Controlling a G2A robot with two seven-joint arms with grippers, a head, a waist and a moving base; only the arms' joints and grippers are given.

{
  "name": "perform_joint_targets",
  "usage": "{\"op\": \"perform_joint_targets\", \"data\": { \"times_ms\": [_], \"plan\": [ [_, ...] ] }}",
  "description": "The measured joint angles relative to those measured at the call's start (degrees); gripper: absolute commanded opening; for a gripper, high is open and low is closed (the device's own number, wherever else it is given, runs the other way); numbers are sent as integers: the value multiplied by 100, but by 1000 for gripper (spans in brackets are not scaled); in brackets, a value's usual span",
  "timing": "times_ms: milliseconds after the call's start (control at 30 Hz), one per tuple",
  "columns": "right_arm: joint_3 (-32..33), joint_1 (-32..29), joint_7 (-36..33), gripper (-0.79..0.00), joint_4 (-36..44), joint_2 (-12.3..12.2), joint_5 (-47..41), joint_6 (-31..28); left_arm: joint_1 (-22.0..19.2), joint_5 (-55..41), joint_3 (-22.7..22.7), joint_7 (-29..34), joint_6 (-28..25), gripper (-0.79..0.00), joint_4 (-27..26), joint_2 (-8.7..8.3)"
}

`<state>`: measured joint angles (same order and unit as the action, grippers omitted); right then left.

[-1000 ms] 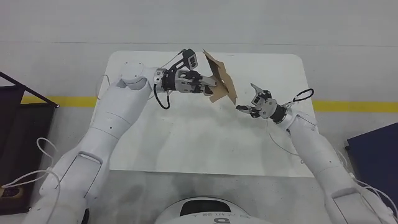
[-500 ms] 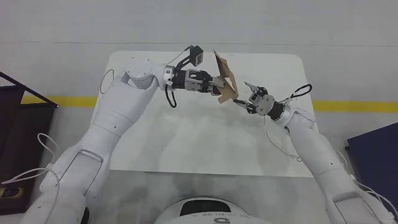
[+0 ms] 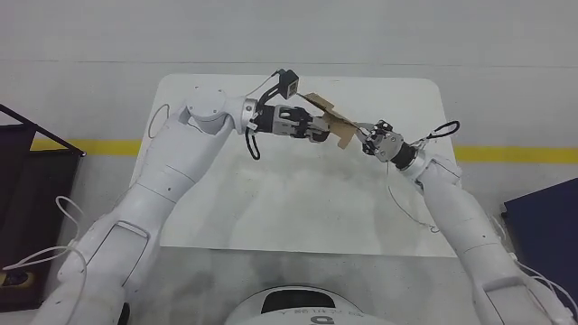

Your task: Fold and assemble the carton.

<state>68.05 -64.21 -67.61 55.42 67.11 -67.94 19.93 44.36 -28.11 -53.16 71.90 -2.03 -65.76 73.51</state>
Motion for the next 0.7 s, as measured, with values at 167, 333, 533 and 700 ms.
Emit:
{"op": "perform_joint_targets", "data": {
  "times_ms": [167,333,533,700],
  "plan": [
    [161,-8,11,-785,7,-32,187,-479,108,19,-43,-91,90,0,-64,-25],
    [338,-71,68,-785,130,-89,648,-1213,222,89,-95,-249,215,0,-169,-57],
    [610,-227,274,-785,310,-159,1059,-1938,464,121,-361,-561,384,0,-282,-147],
    [880,-377,500,-785,530,-220,1421,-2607,736,173,-635,-969,774,0,-371,-242]
  ]
}}
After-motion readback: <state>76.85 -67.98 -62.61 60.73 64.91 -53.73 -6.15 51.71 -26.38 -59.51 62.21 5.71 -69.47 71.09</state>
